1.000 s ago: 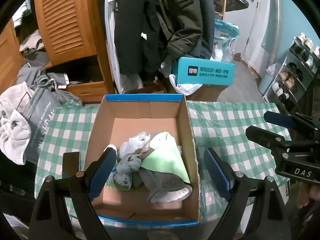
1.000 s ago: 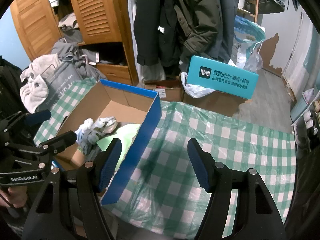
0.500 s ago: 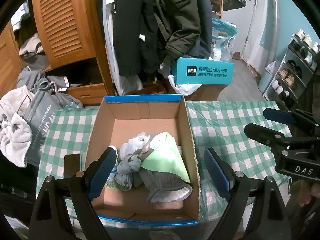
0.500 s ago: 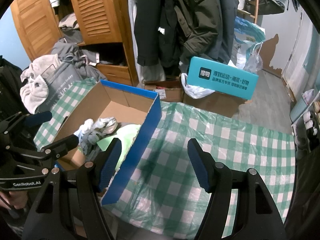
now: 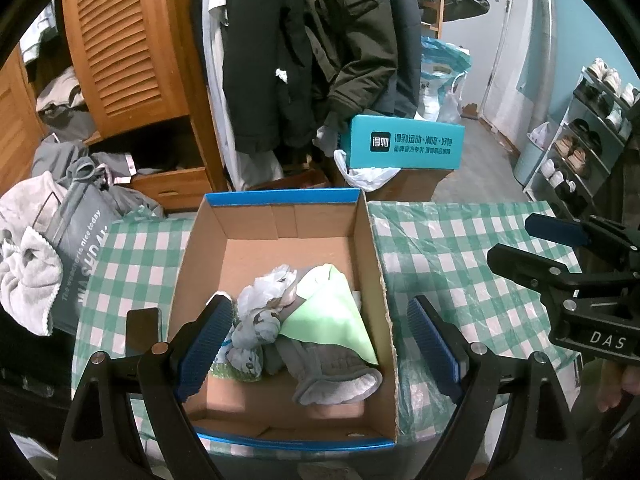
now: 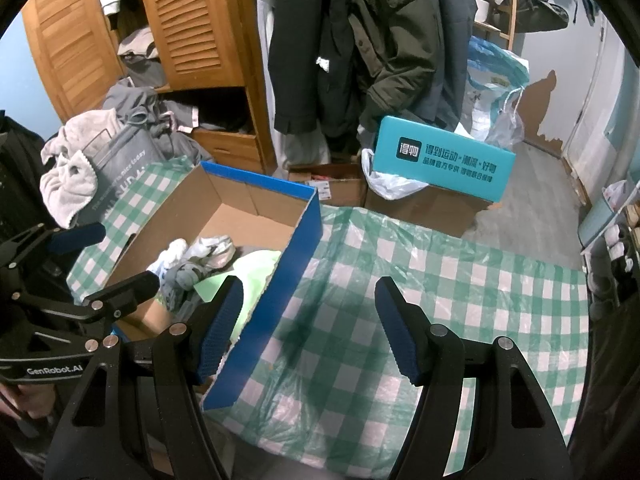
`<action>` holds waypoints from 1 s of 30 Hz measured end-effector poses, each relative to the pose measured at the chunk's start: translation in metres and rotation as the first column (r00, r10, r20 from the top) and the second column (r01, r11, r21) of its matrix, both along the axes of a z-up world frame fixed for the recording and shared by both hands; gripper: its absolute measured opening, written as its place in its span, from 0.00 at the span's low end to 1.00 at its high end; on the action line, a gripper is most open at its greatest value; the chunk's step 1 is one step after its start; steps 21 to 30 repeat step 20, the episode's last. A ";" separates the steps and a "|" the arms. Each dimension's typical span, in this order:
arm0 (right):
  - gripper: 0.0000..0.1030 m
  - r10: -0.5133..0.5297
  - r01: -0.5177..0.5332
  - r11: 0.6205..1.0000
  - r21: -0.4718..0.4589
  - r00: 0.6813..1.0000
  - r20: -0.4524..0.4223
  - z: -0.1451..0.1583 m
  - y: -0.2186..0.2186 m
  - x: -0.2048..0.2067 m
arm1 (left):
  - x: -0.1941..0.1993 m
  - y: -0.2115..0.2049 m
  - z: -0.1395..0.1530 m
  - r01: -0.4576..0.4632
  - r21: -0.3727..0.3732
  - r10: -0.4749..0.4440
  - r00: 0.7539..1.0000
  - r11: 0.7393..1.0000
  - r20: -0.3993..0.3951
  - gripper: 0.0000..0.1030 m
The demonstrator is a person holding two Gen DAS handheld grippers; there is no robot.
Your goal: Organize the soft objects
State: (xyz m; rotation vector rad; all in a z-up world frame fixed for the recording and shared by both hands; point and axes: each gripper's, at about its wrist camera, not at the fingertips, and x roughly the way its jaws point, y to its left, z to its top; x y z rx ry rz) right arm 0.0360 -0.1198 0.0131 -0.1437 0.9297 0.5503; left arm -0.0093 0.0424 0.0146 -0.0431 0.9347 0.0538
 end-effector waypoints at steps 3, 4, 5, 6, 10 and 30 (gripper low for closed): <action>0.66 0.000 0.000 1.000 0.000 1.000 0.001 0.000 0.000 0.000 | 0.000 0.000 0.000 0.001 0.000 -0.001 1.000 1.000 0.000 0.88; 0.66 0.000 0.000 1.000 0.000 1.000 0.001 0.000 0.000 0.000 | 0.000 0.000 0.000 0.002 -0.001 -0.002 1.000 1.000 -0.001 0.88; 0.66 0.000 0.000 1.000 0.000 1.000 0.001 0.000 0.000 0.000 | 0.000 0.000 0.000 0.001 0.000 -0.001 1.000 1.000 0.000 0.88; 0.66 0.000 0.000 1.000 0.000 1.000 0.001 0.000 0.000 0.000 | 0.000 0.000 0.000 0.001 0.001 -0.001 1.000 1.000 -0.001 0.88; 0.66 0.000 0.000 1.000 0.000 1.000 0.001 0.000 0.000 0.000 | 0.000 0.000 0.000 0.002 0.000 -0.002 1.000 1.000 0.000 0.88; 0.66 0.000 0.000 1.000 -0.001 1.000 0.002 0.000 0.000 -0.001 | 0.001 -0.001 -0.002 0.001 -0.003 -0.001 1.000 1.000 -0.008 0.88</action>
